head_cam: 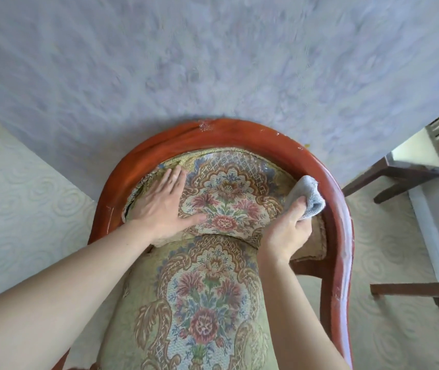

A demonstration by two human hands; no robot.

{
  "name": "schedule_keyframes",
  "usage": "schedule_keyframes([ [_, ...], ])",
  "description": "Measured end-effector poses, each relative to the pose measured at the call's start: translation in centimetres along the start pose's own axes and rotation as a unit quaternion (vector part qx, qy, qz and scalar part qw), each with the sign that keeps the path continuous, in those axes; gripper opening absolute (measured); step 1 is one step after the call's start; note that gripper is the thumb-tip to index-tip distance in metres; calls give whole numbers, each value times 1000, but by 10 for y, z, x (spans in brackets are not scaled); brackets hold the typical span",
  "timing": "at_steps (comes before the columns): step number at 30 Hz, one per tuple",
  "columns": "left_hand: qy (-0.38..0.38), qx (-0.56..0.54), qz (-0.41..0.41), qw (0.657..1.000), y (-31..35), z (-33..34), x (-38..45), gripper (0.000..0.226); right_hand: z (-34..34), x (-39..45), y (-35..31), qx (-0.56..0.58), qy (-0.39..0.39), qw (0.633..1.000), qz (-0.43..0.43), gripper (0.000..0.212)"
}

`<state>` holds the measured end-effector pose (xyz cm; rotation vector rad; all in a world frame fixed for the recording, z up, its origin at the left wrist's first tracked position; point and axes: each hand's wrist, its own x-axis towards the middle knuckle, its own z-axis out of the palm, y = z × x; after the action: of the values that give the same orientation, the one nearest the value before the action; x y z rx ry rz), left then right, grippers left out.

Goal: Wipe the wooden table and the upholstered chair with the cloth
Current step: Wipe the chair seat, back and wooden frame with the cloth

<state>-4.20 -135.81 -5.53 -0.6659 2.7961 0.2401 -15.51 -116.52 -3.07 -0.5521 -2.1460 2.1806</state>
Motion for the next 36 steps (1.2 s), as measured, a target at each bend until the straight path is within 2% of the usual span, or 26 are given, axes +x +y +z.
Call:
schedule_keyframes([
  [2, 4, 11, 20, 1000, -10, 3, 4, 119, 18, -3, 10, -82, -16, 996, -29, 34],
  [3, 16, 11, 25, 999, -15, 4, 6, 119, 27, -5, 13, -123, -34, 991, -35, 38],
  [6, 44, 6, 47, 998, -25, 7, 12, 120, 56, -2, 25, -204, -51, 976, -51, 68],
  [8, 53, -6, 59, 997, -29, 11, 14, 122, 73, -4, 27, -202, -24, 977, -62, 75],
  [10, 68, -19, 61, 996, -30, 14, 16, 124, 88, -10, 29, -205, -19, 972, -108, 71],
  [16, 87, -23, 80, 993, -34, 18, 18, 127, 112, -25, 42, -241, -78, 947, -197, 63],
  [20, 87, -21, 97, 991, -37, 19, 18, 127, 115, -35, 53, -296, -180, 897, -275, 56],
  [26, 84, -45, 93, 991, -34, 18, 19, 126, 110, -43, 49, -319, -282, 842, -332, 43],
  [28, 85, -33, 93, 991, -33, 19, 18, 126, 106, -43, 41, -303, -309, 857, -281, 45],
  [31, 77, -15, 89, 993, -31, 20, 17, 125, 89, -39, 21, -128, -346, 927, -67, 54],
  [33, 70, -12, 86, 994, -31, 19, 17, 125, 71, -34, 5, 5, -298, 954, 39, 53],
  [36, 58, -12, 94, 994, -35, 17, 19, 123, 43, -15, -15, 157, -160, 965, 138, 36],
])
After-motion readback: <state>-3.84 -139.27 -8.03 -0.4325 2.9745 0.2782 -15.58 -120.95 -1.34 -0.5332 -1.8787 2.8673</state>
